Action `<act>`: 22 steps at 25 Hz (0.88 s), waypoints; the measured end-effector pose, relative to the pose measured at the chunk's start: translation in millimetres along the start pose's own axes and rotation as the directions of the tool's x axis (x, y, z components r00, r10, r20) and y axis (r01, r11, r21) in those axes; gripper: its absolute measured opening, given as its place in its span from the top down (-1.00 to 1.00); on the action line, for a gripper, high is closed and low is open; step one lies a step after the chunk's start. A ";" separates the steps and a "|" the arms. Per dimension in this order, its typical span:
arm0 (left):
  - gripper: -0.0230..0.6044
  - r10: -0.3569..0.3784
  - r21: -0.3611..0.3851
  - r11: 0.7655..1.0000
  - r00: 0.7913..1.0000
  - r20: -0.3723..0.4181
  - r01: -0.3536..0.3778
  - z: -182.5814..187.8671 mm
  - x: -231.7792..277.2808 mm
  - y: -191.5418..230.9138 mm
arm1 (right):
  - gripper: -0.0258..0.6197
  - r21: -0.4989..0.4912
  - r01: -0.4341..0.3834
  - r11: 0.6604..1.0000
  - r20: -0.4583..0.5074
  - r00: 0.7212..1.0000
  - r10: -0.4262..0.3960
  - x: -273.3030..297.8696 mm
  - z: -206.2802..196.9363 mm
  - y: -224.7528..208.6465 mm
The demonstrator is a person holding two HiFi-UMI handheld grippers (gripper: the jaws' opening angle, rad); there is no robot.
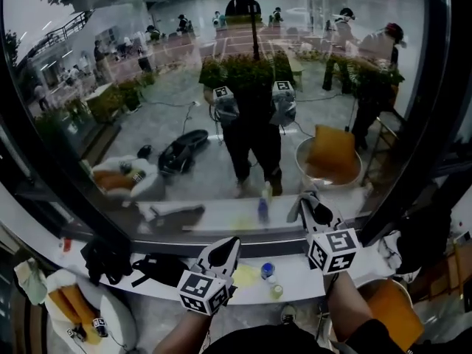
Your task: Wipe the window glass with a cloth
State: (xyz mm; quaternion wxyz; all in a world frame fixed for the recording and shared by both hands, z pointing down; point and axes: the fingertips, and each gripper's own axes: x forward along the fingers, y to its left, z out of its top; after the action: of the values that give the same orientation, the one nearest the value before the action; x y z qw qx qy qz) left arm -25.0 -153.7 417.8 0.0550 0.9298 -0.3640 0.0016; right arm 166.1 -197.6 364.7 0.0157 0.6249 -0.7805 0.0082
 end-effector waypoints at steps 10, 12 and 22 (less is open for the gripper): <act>0.91 0.058 -0.100 0.993 0.997 -0.055 -0.063 -59.3 -146.9 31.8 | 0.76 0.016 -0.042 0.999 -0.106 0.993 0.044 -65.4 -80.9 151.7; 0.91 0.046 -0.113 0.992 0.996 -0.077 -0.054 -74.8 -165.6 29.5 | 0.76 0.025 -0.040 0.999 -0.128 0.991 0.043 -82.1 -94.6 171.9; 0.91 -0.033 -0.108 0.994 0.995 -0.093 0.023 -90.7 -194.0 -26.0 | 0.76 0.028 -0.009 1.000 -0.173 0.985 0.014 -165.3 -113.9 202.1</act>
State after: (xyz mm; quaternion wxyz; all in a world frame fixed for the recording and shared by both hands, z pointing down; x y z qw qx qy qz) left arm -146.7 6.0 497.0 0.1219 0.9294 -0.3473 0.0255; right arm 6.6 11.5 474.2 0.0751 0.6176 -0.7795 0.0731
